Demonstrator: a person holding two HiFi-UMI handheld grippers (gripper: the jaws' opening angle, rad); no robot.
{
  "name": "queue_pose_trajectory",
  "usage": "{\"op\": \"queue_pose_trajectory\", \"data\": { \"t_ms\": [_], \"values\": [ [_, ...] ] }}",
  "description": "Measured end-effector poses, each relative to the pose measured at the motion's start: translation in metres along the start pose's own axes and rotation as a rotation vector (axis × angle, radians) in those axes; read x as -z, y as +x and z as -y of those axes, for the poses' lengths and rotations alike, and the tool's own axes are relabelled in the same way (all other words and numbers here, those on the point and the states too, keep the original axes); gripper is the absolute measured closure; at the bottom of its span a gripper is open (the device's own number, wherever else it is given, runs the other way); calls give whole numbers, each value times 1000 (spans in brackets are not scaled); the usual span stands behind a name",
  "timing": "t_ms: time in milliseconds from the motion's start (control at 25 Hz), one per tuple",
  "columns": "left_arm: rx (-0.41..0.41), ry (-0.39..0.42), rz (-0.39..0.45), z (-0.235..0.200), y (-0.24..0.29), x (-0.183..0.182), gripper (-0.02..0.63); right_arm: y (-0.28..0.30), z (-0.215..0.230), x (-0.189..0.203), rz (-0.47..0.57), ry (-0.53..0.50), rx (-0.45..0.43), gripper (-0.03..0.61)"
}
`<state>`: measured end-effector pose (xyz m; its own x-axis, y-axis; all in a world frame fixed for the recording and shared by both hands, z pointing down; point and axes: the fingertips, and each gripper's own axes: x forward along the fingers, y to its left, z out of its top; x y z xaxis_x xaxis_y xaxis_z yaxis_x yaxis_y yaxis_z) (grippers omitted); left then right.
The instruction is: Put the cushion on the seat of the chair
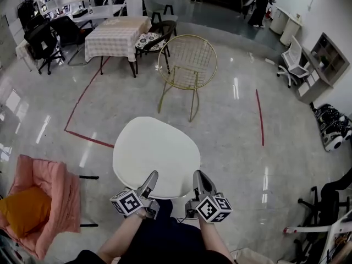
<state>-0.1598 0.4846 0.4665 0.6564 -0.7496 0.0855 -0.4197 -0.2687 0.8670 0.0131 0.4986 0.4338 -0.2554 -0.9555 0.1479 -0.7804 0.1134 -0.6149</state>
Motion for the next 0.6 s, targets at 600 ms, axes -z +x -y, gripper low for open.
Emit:
{"op": "queue_pose_trajectory", "data": {
  "t_ms": [600],
  "values": [
    [28,-50,27,-35,82,-73,532,107,23,-37,29,13,26,591]
  ]
}}
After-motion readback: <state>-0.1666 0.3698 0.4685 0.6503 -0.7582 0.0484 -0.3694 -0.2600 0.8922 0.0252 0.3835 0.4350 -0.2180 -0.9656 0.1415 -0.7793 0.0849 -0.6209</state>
